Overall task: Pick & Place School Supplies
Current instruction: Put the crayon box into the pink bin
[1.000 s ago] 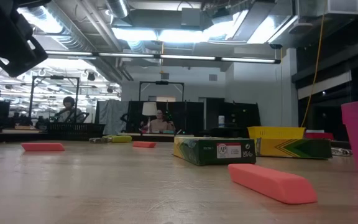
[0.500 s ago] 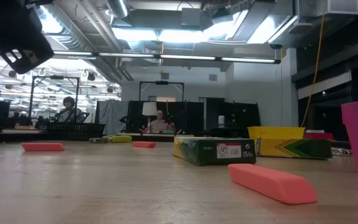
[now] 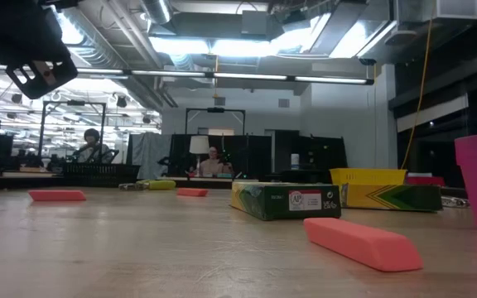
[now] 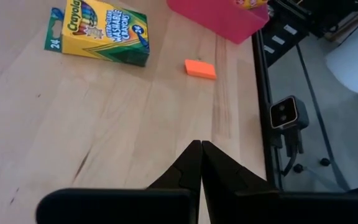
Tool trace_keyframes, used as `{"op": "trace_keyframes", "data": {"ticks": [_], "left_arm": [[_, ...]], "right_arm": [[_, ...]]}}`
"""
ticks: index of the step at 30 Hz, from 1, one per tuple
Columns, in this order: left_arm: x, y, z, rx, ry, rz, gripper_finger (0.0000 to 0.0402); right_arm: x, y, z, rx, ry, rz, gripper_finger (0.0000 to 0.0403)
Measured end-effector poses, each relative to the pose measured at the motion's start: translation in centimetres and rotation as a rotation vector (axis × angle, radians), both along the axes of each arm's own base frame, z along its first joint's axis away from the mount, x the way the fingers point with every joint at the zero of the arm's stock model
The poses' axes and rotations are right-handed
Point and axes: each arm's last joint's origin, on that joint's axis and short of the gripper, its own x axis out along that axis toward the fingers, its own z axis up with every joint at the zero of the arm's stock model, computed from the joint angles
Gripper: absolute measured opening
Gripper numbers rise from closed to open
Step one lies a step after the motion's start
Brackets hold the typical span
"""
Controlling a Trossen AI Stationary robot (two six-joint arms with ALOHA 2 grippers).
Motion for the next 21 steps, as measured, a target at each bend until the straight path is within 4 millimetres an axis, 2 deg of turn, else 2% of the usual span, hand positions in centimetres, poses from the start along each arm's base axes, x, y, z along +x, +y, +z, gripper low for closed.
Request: {"op": "trace_keyframes", "data": {"ticks": [12, 16, 21], "left_arm": [[0.3, 0.3, 0.0, -0.021, 0.009, -0.013, 0.0004], [0.3, 0.3, 0.0, -0.019, 0.008, -0.01, 0.0004], [0.3, 0.4, 0.1, -0.001, -0.006, 0.023, 0.0004]], "right_arm": [[2.6, -2.6, 0.0, -0.086, 0.084, -0.059, 0.0149], [3.5, -4.5, 1.0, -0.125, 0.074, -0.113, 0.0167], [5.0, -7.5, 2.2, -0.196, 0.084, -0.17, 0.0162]]}}
